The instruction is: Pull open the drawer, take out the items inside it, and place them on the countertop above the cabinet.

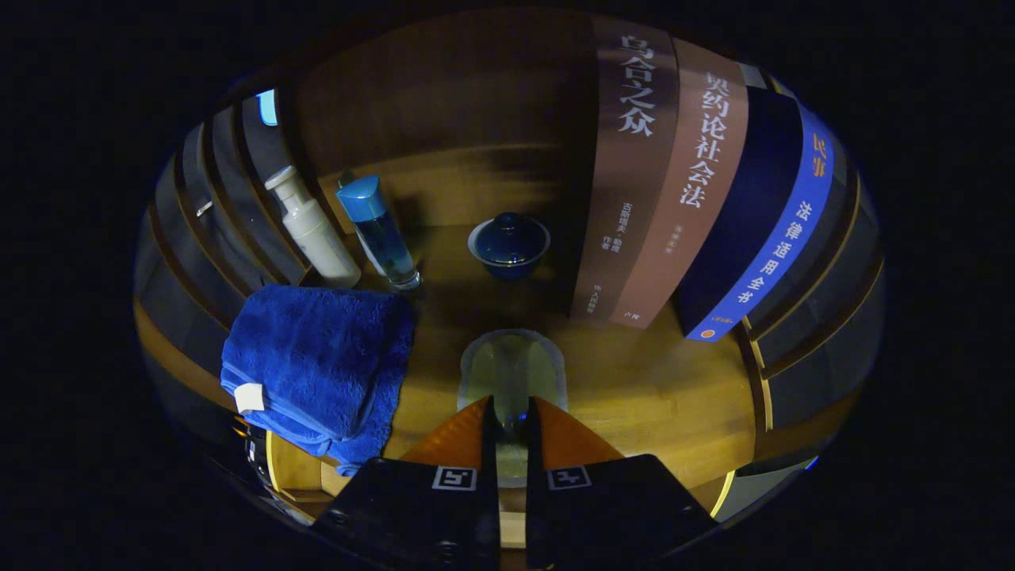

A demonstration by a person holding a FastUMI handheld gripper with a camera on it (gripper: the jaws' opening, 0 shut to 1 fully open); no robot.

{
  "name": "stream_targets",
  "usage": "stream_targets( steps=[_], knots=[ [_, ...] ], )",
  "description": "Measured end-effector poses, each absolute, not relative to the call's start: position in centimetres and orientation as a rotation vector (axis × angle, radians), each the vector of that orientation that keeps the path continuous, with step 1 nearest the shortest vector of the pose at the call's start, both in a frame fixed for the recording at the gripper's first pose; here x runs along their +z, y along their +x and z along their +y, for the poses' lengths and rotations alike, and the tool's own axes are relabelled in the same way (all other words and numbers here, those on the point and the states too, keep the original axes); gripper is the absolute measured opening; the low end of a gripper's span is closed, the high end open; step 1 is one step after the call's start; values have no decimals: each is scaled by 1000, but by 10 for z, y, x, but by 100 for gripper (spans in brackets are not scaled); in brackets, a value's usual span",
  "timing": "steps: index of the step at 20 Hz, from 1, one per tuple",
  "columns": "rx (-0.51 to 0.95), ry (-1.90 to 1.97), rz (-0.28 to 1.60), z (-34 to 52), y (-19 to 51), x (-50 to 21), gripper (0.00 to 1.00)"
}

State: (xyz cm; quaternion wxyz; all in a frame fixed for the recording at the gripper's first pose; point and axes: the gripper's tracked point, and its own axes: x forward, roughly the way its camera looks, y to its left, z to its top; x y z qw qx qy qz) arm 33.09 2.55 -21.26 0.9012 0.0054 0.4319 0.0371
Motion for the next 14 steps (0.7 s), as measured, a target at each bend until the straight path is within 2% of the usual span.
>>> stream_targets(
  steps=[2, 4, 9, 14],
  knots=[
    [78, 18, 906, 26, 332, -215, 17],
    [87, 38, 912, 30, 329, -216, 25],
    [90, 20, 861, 33, 316, -209, 99],
    [91, 20, 684, 32, 293, -165, 98]
  ],
)
